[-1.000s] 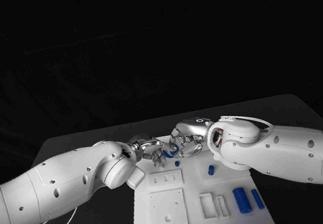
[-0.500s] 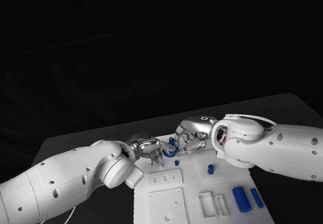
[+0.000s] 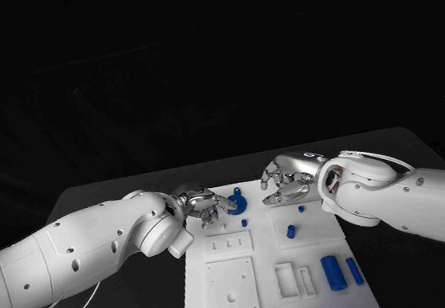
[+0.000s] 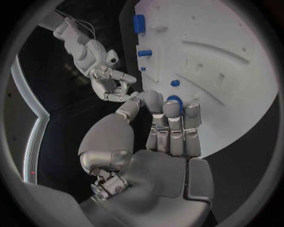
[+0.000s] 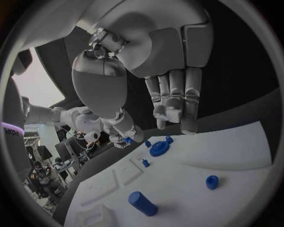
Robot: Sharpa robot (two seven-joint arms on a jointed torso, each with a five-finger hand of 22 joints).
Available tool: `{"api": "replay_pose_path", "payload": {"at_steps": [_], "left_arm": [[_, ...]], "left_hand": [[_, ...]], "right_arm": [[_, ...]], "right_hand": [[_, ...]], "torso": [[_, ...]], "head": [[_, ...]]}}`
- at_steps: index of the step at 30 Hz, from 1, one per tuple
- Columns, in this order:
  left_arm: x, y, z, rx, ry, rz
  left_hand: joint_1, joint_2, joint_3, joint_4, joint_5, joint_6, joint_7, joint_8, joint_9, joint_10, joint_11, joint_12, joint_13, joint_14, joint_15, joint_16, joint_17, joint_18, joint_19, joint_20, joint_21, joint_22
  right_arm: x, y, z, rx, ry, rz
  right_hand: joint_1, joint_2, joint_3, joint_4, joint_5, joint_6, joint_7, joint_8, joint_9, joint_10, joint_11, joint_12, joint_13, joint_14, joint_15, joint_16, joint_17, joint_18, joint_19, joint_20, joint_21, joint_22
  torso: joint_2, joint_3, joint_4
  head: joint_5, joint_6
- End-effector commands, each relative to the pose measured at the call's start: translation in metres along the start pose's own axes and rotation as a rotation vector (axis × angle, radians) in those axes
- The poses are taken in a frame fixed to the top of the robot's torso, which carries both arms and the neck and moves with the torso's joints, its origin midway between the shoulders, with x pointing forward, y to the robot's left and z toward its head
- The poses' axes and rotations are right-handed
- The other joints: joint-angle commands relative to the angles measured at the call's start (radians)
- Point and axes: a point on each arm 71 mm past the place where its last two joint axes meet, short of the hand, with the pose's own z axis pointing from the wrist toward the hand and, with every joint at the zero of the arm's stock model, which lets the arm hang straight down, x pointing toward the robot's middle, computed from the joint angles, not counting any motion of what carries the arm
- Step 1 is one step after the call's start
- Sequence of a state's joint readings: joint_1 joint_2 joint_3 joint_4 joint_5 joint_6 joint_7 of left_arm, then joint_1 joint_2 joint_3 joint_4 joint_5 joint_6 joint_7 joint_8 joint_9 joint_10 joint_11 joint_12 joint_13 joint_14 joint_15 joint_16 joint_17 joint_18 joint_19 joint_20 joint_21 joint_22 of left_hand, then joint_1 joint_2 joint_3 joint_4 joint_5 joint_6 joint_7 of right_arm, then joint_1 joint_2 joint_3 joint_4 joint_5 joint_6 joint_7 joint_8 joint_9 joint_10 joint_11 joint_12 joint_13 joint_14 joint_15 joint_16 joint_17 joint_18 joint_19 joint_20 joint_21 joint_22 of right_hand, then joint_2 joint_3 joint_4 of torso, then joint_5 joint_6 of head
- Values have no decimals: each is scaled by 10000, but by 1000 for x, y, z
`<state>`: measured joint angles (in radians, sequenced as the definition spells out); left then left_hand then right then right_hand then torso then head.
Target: Assemble the parts on the task board
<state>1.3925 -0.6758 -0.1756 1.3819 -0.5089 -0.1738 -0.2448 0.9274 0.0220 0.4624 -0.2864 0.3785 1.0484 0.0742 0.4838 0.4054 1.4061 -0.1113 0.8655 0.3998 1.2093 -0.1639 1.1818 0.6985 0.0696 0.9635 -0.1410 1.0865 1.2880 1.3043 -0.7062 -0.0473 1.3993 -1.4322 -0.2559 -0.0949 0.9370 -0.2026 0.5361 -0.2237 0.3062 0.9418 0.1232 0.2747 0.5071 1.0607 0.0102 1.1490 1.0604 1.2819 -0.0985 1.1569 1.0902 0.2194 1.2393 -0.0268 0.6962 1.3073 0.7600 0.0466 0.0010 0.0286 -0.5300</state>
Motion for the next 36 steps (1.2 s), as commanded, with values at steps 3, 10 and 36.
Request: {"api": "replay_pose_path", "payload": {"at_steps": [3, 10, 36], "left_arm": [[-2, 6, 0, -918, 95, 779], [-3, 4, 4, -1452, 318, 1741], [14, -8, 9, -1492, 699, 3204]], "left_hand": [[73, -2, 34, -1, 86, 1197, -856, -152, 4609, 74, -77, 149, 84, 327, -316, 134, 4, 38, 78, -1287, 124, -24], [63, 46, 65, 6, 123, 1260, -881, -460, 4855, 56, -115, 745, 520, 428, -485, 516, 106, 106, 162, -1358, 423, -70], [-614, -117, 1480, 205, 1148, 2108, -1064, -1019, 5845, -93, -288, 1885, 1387, 620, -637, 1368, 52, 274, 462, -1318, 910, -228]], "right_arm": [[-21, -19, -10, 77, -1509, 2415], [-54, -51, -10, 479, -2483, 4166], [-73, -87, 19, 1076, -3109, 4899]], "right_hand": [[-26, 109, -205, -78, 451, -212, 55, -105, 10, -148, 44, -198, -165, -181, 47, -346, -139, 421, -257, 122, -260, -54], [-52, 506, -427, -559, 1071, -802, 313, -371, -35, -998, 367, -1166, -900, -1070, 402, -1791, -871, 219, -1496, 631, -1315, -434], [79, 914, -768, -601, 1702, -1358, 808, -204, -223, -1741, 1400, -6768, -8018, -3431, 2299, -8155, -4459, -494, -6238, 2119, -4425, -977]], "torso": [[-12, 7, -5], [-37, 18, -22], [-94, 57, 34]], "head": [[36, -69], [36, -170], [86, -703]]}}
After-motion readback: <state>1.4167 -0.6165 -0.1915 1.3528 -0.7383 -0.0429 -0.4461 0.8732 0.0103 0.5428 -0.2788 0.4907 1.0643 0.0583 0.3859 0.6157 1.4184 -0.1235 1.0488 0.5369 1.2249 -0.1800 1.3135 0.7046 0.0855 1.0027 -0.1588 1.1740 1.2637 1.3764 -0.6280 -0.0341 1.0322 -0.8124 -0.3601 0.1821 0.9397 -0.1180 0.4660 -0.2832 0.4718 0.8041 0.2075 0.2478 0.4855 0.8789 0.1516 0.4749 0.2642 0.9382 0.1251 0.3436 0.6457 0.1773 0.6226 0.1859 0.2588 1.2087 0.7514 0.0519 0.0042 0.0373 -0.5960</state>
